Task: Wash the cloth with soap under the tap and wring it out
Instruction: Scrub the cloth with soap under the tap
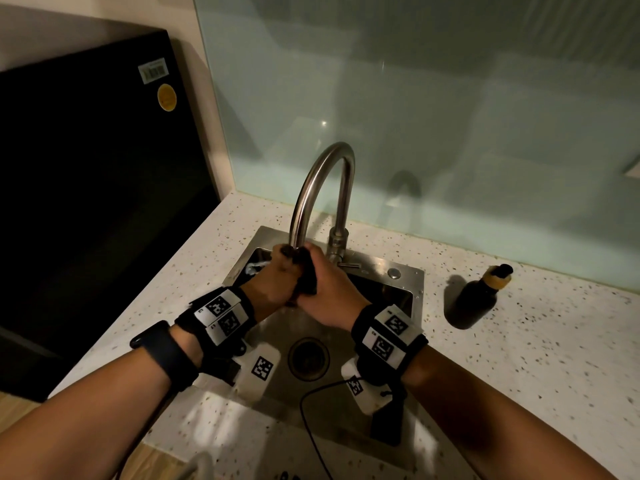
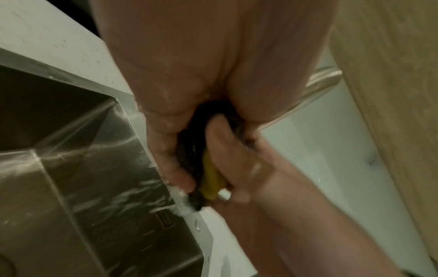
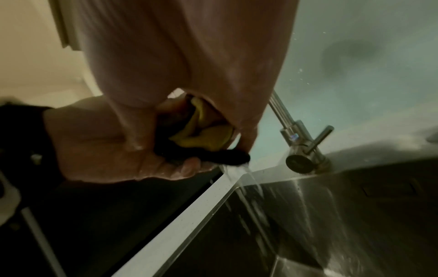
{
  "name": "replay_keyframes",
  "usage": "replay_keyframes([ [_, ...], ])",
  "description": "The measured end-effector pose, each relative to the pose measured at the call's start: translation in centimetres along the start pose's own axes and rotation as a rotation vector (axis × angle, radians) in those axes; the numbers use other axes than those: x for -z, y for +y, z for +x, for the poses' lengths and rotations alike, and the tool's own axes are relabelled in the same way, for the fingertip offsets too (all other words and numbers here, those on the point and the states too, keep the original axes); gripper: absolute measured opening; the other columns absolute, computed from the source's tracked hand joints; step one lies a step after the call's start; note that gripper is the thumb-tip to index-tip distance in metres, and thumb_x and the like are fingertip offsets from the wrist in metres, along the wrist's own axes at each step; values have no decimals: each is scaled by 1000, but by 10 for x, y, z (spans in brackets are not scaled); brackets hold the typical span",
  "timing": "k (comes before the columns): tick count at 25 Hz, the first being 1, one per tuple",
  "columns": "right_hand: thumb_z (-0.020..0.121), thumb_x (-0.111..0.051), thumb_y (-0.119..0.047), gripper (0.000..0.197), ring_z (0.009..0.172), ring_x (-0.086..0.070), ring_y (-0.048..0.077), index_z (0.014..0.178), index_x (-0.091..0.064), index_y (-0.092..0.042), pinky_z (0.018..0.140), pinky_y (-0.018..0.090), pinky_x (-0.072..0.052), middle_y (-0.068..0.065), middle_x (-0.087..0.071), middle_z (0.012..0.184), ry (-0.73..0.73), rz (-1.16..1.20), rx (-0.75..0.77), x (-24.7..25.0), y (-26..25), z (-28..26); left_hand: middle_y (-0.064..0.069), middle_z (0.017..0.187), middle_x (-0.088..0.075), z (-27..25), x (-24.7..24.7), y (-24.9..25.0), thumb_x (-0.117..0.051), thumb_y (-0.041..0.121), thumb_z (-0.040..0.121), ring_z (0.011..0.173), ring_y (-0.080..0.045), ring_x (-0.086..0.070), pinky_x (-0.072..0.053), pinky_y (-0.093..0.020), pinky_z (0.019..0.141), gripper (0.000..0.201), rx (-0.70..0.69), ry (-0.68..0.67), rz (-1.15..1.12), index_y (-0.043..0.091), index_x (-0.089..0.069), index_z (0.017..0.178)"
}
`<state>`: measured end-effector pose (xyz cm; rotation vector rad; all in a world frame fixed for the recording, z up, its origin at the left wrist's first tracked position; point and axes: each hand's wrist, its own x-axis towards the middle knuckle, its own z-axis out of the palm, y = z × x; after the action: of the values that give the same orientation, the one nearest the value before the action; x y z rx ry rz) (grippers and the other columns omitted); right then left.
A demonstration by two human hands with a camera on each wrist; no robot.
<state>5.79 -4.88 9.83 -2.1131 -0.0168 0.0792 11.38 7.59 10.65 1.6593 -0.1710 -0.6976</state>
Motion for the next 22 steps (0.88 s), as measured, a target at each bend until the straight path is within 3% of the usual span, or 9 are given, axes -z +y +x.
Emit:
replay_keyframes([
  [3,85,-69,-10,74,117,-58,19,147,-30,-24,95,29,-52,4,-57,132,41,-18,37,0,1,1,-13,88,-56,0,1,2,-38,13,102,55,-4,-64,-51,-20,50,35,-39,-9,70,1,-33,134],
  [5,87,-68,-8,64,112,-60,16,141,-38,-24,87,18,-50,3,-59,127,81,4,53,1,3,0,-17,98,-61,-2,6,3,-43,18,101,69,-13,-70,-59,-28,58,38,-8,-49,81,8,-33,136],
  [7,86,-67,-5,51,107,-61,15,129,-49,-23,81,13,-47,0,-62,117,137,8,34,5,10,0,-21,115,-63,-7,11,8,-51,23,99,93,-29,-71,-61,-46,79,41,73,-132,84,18,-35,136],
  [9,84,-69,-4,37,98,-63,14,113,-57,-23,78,15,-50,-6,-63,102,210,15,5,10,16,-1,-14,118,-63,-12,15,13,-57,20,97,96,-26,-70,-61,-43,79,40,105,-172,172,24,-39,132],
  [11,83,-71,-6,31,92,-63,11,104,-57,-24,78,17,-50,-11,-60,94,247,0,4,13,18,-3,-7,114,-67,-9,19,15,-61,25,94,98,-20,-69,-58,-42,88,38,49,-159,334,25,-45,128],
  [14,84,-71,-10,45,99,-62,12,120,-50,-29,86,28,-55,-5,-61,109,102,49,18,12,18,-1,-6,107,-68,-5,20,14,-68,34,86,99,-20,-69,-56,-40,93,39,-42,-69,462,16,-55,118],
  [17,73,-79,-30,90,123,-52,23,143,-26,-45,105,45,-47,3,-47,138,12,74,-25,13,21,1,-9,101,-68,-4,18,11,-69,20,87,91,-20,-69,-59,-31,76,28,-97,45,377,11,-56,111],
  [20,65,-85,-43,110,135,-38,21,150,-16,-41,113,41,-37,2,-32,149,16,-54,-30,9,21,-3,-19,108,-67,-5,16,8,-64,9,88,93,-30,-70,-61,-46,79,28,-93,89,226,8,-55,115],
  [22,72,-83,-37,95,128,-45,17,148,-27,-32,109,35,-41,1,-42,143,86,-132,-10,4,19,-6,-26,115,-64,-6,14,9,-61,11,82,99,-37,-69,-58,-56,82,40,-65,53,132,7,-53,122],
])
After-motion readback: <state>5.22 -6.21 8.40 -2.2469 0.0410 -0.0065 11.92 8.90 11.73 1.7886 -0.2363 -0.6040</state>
